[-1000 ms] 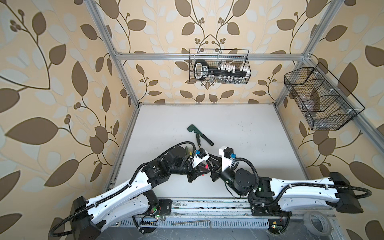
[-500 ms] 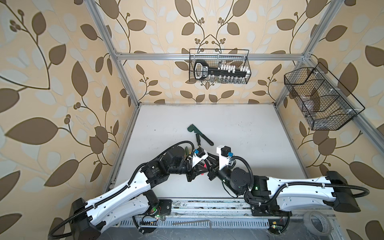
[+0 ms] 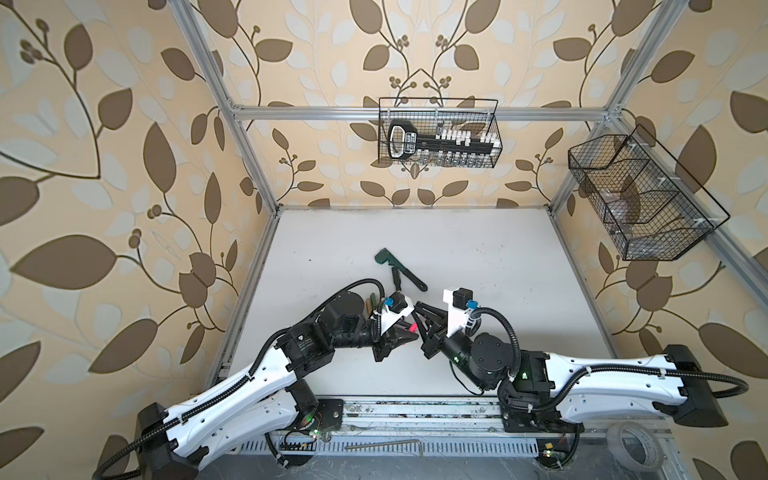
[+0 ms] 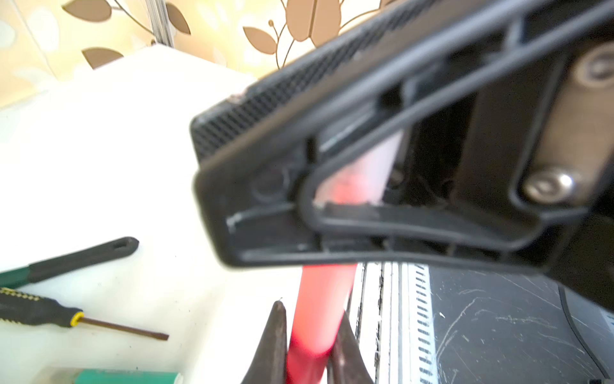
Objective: Insert the pens into the pen caps
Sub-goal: 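Draw back the right gripper while the left gripper carries the capped highlighter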
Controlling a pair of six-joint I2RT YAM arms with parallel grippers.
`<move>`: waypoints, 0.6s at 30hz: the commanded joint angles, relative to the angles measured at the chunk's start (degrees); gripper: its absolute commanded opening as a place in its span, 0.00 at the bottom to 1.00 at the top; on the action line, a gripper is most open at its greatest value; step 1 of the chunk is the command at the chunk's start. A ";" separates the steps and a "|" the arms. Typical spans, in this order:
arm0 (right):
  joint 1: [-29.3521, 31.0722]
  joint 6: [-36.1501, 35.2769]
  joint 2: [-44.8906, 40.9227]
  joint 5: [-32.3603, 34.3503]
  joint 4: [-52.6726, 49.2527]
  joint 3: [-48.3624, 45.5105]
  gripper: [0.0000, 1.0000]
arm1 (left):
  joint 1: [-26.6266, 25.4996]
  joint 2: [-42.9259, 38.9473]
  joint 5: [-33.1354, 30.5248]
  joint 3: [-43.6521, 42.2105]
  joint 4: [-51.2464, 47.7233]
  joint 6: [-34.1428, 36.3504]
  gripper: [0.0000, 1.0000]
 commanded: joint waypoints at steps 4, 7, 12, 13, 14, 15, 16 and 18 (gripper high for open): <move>1.89 2.93 0.21 -18.24 -16.09 1.57 0.19 | 9.30 -1.52 -27.44 -0.51 27.44 -14.30 0.00; -2.54 5.64 -0.76 -15.95 -20.36 3.70 0.30 | 9.24 -1.77 -28.40 -4.80 28.81 -17.82 0.00; -16.29 10.77 -4.31 -18.47 -27.29 5.31 0.50 | 9.21 -1.82 -32.24 -12.70 30.93 -25.30 0.00; -19.41 11.05 -5.46 -20.36 -27.68 5.22 0.53 | 9.16 -1.50 -32.57 -13.75 30.65 -26.72 0.00; -22.35 10.96 -6.76 -21.96 -28.10 5.30 0.55 | 9.17 -1.01 -32.98 -14.59 29.97 -28.68 0.00; -24.75 10.96 -7.59 -22.68 -29.41 5.77 0.58 | 9.21 -0.56 -33.12 -15.33 29.55 -30.43 0.00; -27.64 10.98 -8.69 -22.76 -31.37 6.68 0.62 | 9.21 0.17 -33.30 -16.09 28.98 -32.40 0.00; -32.95 9.78 -10.07 -22.25 -34.99 8.57 0.66 | 9.08 1.70 -34.86 -17.17 27.38 -37.13 0.00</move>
